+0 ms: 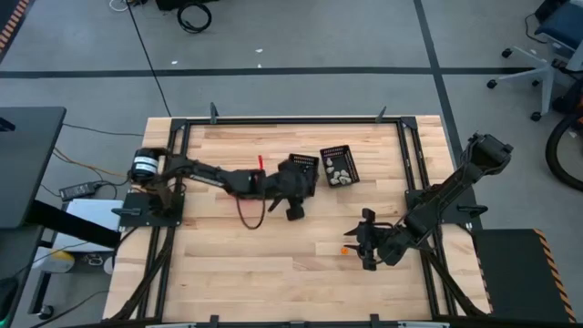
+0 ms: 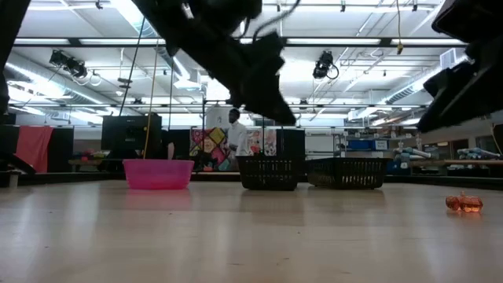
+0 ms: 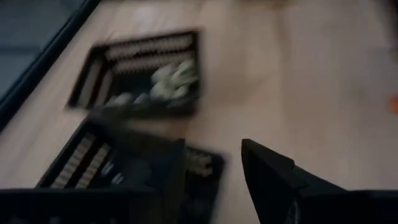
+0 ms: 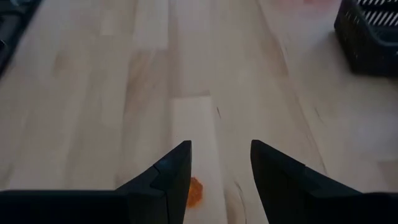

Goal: Sort Halloween decoration
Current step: Put the orange pumpkin toy into the red bowl

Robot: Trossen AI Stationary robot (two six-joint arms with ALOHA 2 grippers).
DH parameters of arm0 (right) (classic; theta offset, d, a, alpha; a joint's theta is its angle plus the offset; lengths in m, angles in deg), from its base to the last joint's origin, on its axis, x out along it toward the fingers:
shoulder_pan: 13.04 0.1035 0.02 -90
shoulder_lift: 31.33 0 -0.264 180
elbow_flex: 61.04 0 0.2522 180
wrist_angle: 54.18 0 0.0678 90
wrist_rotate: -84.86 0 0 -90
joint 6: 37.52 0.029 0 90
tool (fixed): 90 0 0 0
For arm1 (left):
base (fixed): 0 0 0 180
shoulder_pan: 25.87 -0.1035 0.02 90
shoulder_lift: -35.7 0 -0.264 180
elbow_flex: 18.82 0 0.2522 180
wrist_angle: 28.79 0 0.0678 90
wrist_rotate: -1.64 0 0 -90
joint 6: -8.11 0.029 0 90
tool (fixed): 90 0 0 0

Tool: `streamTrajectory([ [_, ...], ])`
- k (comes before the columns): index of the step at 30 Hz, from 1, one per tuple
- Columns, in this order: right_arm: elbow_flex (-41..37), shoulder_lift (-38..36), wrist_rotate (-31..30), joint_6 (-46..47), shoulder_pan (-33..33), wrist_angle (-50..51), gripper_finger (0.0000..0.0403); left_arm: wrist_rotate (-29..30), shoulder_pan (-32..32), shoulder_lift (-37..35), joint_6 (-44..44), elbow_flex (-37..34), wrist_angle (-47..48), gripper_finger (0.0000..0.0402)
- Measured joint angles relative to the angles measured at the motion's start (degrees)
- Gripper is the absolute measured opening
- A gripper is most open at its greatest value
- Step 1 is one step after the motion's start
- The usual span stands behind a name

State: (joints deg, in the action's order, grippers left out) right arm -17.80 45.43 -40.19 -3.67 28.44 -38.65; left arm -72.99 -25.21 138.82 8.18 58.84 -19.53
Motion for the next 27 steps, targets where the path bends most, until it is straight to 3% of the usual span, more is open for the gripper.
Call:
streamTrajectory([
  [9,7.37,11.85,-0.83,-0.68,-0.83,2.78,0.0169,0.68,10.38,-0.48,6.56,0.00,-3.75,0.0146],
  [12,10.40,13.33,-0.69,-1.27,-0.88,6.33,0.0172,0.89,13.14,-0.48,5.21,0.00,-3.05,0.0144],
  [19,13.35,15.41,6.42,0.92,-0.83,13.76,0.0204,-0.50,17.36,0.70,-0.64,-0.05,2.83,0.0144],
  [23,15.77,13.83,6.21,2.52,-0.09,19.17,0.0214,-0.45,18.28,3.73,-2.19,-0.07,-2.53,0.0144],
  [27,16.29,14.87,9.92,6.42,0.61,26.16,0.0211,-0.52,18.38,7.99,-1.96,-0.04,-11.78,0.0144],
])
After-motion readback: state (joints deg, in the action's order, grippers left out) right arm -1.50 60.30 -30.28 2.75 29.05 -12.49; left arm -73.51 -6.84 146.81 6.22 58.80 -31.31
